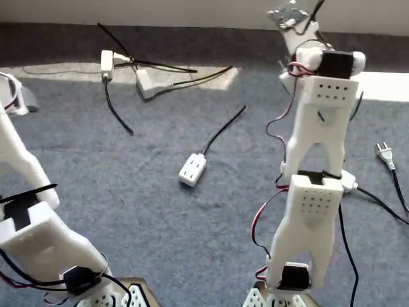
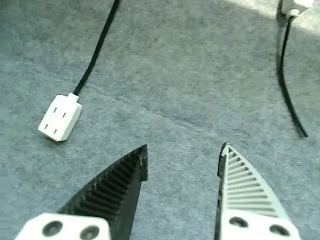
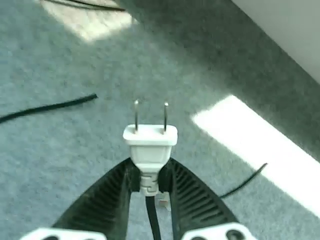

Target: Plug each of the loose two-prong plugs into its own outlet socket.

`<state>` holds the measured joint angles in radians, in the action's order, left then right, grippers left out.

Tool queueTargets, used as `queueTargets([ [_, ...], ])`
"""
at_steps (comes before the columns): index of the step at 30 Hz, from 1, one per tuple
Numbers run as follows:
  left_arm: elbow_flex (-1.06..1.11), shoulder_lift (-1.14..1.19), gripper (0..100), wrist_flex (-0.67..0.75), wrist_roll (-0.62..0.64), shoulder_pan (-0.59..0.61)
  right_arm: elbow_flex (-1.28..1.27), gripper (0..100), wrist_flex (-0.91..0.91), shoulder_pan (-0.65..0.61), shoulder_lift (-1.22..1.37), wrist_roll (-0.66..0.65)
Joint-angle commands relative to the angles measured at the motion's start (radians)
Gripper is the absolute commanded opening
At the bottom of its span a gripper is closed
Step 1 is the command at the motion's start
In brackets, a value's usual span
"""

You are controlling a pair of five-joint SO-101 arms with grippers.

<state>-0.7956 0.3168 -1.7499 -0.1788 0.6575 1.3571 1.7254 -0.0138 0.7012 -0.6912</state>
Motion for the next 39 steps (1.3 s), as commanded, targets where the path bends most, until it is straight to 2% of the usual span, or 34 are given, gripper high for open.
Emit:
queueTargets([
  [1,-0.025,-0.002,23,0.0,-0.068,0.14,0.051,1.9,0.039,-0.156,-0.016,0.1],
  [7,0.012,-0.001,23,0.083,-0.098,0.286,0.051,1.9,0.039,-0.414,-0.016,0.184],
  [17,0.17,-0.002,23,0.226,-0.098,0.36,0.039,1.9,0.038,-0.851,-0.002,0.313],
  [22,0.183,-0.002,23,0.239,-0.098,0.383,-0.004,2.0,0.03,-1.012,0.053,0.336],
  [25,0.183,-0.002,23,0.239,-0.098,0.394,-0.008,3.3,-0.015,-1.052,0.15,0.339],
  [28,0.183,-0.002,23,0.232,-0.098,0.394,0.005,9.5,-0.041,-1.05,0.239,0.342],
  [32,0.183,-0.002,23,0.229,-0.094,0.39,0.068,17.4,-0.084,-1.027,0.278,0.463],
  [35,0.18,-0.012,23,0.127,-0.092,0.361,0.194,20.2,-0.097,-1.006,0.269,0.535],
  [39,0.185,-0.013,23,-0.018,-0.089,0.295,0.387,20.7,-0.091,-0.964,0.243,0.539],
])
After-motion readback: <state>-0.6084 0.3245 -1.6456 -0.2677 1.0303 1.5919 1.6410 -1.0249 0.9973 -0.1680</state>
